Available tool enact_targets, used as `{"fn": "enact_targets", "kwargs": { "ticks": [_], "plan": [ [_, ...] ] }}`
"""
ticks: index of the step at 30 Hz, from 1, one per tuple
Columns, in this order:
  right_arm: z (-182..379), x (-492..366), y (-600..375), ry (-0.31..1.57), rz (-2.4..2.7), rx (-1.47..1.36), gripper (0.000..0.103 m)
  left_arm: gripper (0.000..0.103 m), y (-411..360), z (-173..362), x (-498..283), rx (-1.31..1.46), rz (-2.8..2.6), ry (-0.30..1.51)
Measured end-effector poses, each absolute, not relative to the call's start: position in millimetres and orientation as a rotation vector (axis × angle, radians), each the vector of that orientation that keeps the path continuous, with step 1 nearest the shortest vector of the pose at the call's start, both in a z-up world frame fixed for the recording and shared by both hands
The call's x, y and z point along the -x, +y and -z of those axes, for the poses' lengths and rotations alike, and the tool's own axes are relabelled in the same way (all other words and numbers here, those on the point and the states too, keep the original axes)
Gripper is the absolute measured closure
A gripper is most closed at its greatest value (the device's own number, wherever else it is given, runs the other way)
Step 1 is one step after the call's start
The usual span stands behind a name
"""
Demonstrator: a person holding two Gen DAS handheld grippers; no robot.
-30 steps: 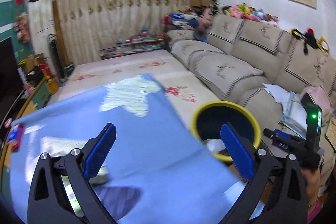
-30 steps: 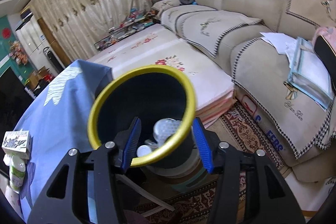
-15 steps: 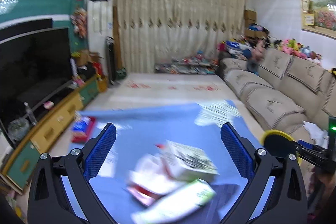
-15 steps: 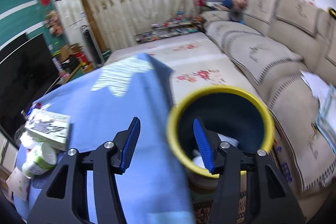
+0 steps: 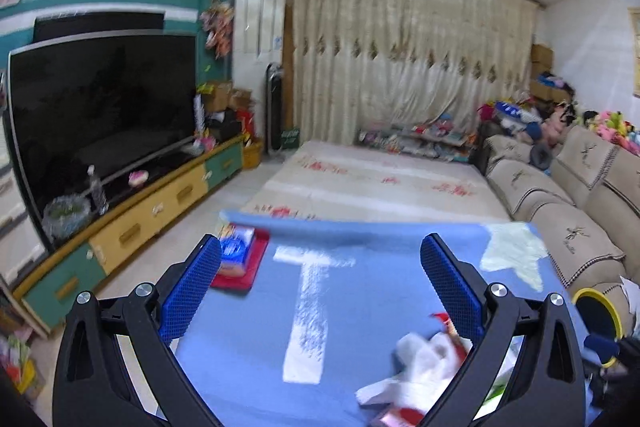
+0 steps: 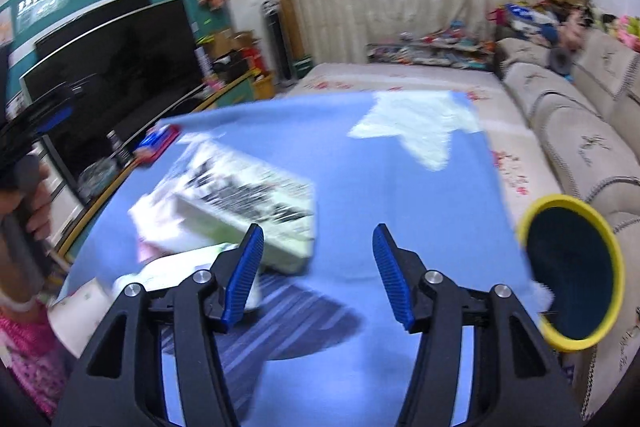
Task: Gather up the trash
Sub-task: 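Reach the right gripper to the white printed box and grasp it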
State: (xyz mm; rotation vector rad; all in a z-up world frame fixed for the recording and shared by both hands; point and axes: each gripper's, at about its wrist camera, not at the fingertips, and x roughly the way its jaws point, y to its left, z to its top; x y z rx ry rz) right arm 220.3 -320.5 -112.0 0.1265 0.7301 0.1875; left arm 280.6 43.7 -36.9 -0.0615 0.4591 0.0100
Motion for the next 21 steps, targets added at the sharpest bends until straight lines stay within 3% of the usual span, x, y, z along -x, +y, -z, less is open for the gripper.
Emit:
{"fn": "enact_targets", "kwargs": {
  "ticks": [11, 21],
  "plan": [
    [115, -225, -269, 0.74, -0.284, -0.066, 0.047, 0.005, 65, 50, -281, 0.104, -0.058, 0.442],
    [116, -250, -203, 0.673, -0.278, 0.171, 0.043, 0.005, 56, 51, -276, 0.102, -0.034, 0.451]
  ]
}}
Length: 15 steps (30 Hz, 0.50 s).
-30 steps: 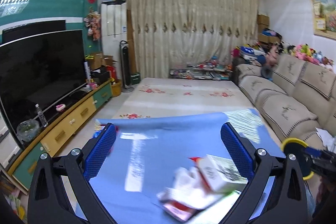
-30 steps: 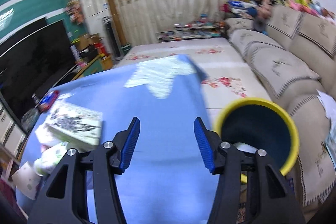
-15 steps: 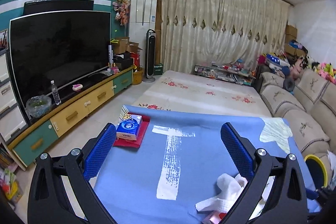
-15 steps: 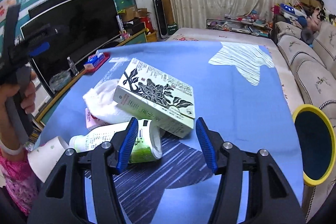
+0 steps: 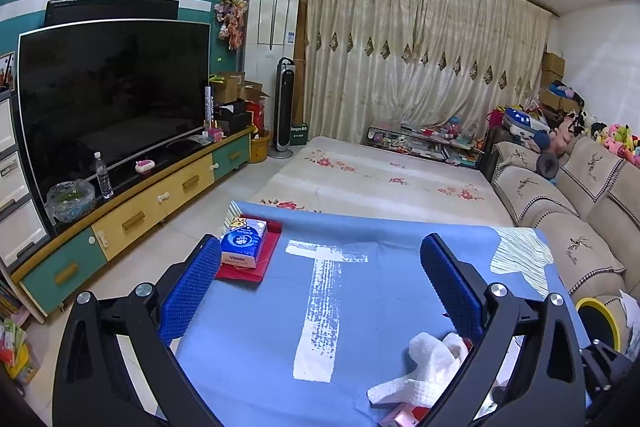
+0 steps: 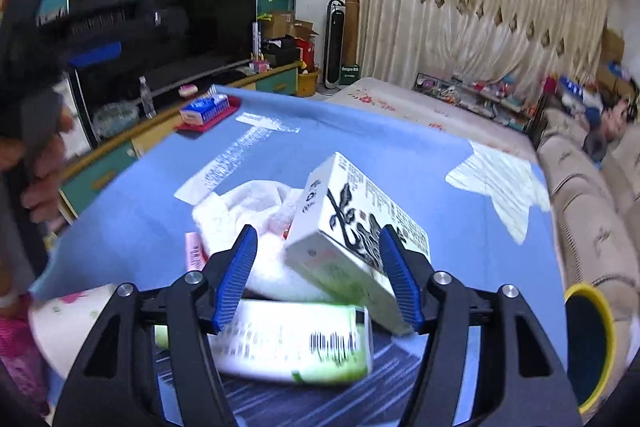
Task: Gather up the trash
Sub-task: 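Reach the right gripper to the white printed box and grasp it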
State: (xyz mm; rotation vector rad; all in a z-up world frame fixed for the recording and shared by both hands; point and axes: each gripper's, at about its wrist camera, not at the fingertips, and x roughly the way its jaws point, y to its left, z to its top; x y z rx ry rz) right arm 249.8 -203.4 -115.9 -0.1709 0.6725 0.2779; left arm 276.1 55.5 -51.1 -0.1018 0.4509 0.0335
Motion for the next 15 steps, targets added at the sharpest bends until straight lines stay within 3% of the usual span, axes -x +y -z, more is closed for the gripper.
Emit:
{"fn": "enact_targets", "kwargs": {
  "ticks": [15],
  "plan": [
    [125, -263, -217, 0.669, -0.274, 0.266, 0.047, 0.005, 47, 56, -277, 0.103, -0.022, 0.467]
  ]
}}
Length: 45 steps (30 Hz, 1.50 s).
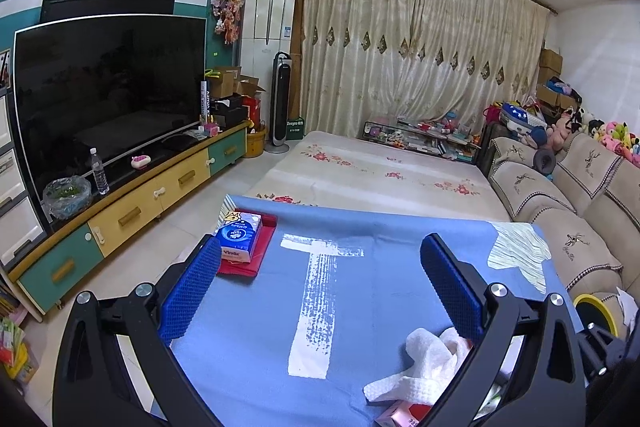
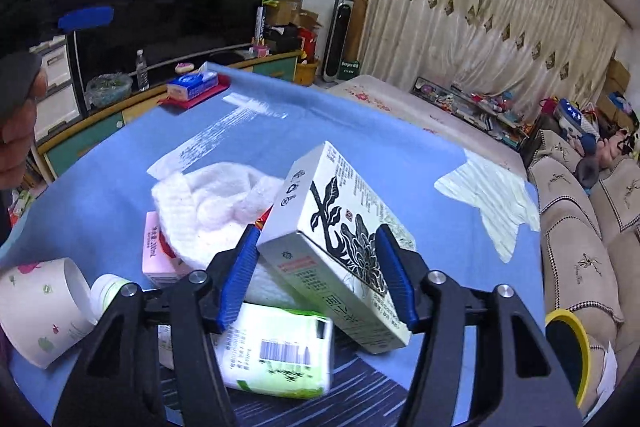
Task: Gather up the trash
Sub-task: 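Reach the right gripper to the white printed box and grasp it, then carry the white box over the bin and open the right gripper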
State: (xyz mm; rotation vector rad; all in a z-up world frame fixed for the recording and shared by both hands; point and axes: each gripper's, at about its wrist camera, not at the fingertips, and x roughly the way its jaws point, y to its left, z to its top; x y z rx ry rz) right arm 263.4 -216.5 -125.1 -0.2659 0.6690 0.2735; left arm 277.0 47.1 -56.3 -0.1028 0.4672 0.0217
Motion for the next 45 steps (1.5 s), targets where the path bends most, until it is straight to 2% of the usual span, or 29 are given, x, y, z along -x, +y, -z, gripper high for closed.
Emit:
{"fn": "enact_targets", "kwargs": {
  "ticks": [11, 23, 29, 45],
  "plan": [
    [121, -277, -285, 0.693, -0.223, 0.051, 0.047, 0.005, 37, 61, -278, 0.094, -0.011, 0.475],
    [112, -282, -319, 0.683, -0.258, -0.142, 0.07, 0.005, 31, 65, -277, 0.09, -0.002, 0.49],
    [106, -275, -340, 0.682, -0.285, -0.25, 0.072, 0.005, 27, 67, -277, 0.082, 0.003, 0.497],
    [84, -238, -379, 0.61, -0.205, -0.307, 0.075, 0.005, 23, 69, -278, 0.075, 0.01, 0.499]
  ]
}}
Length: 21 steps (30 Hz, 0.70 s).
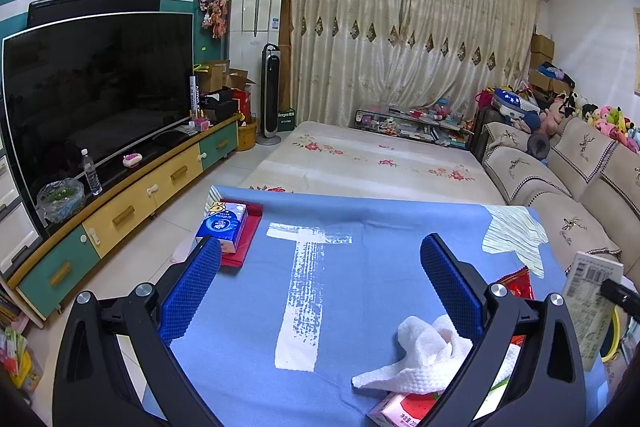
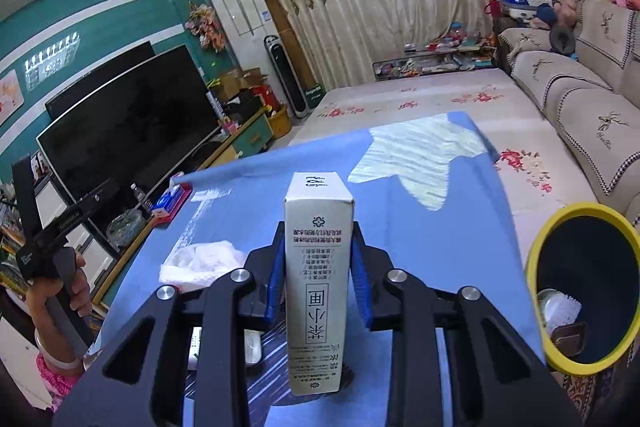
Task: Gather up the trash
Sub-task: 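Carry the white box over the bin and open the right gripper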
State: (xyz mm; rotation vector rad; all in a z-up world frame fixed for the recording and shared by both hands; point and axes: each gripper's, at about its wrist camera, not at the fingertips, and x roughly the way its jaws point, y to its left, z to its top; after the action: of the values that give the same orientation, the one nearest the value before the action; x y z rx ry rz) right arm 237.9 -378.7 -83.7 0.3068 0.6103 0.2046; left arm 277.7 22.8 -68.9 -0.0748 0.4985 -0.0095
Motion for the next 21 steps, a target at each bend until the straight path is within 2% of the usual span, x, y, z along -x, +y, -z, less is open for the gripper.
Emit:
{"fn": "enact_targets", "kwargs": {
  "ticks": [12, 21],
  "plan": [
    [80, -219, -470, 0.544, 0.047, -0.359, 0.075, 0.005, 22, 70, -279, 0.068, 0.007, 0.509],
    [115, -221, -547, 0.582, 0.309, -0.364, 0.075, 0.005, 16, 72, -282, 0.049, 0.014, 0.52]
  ]
}}
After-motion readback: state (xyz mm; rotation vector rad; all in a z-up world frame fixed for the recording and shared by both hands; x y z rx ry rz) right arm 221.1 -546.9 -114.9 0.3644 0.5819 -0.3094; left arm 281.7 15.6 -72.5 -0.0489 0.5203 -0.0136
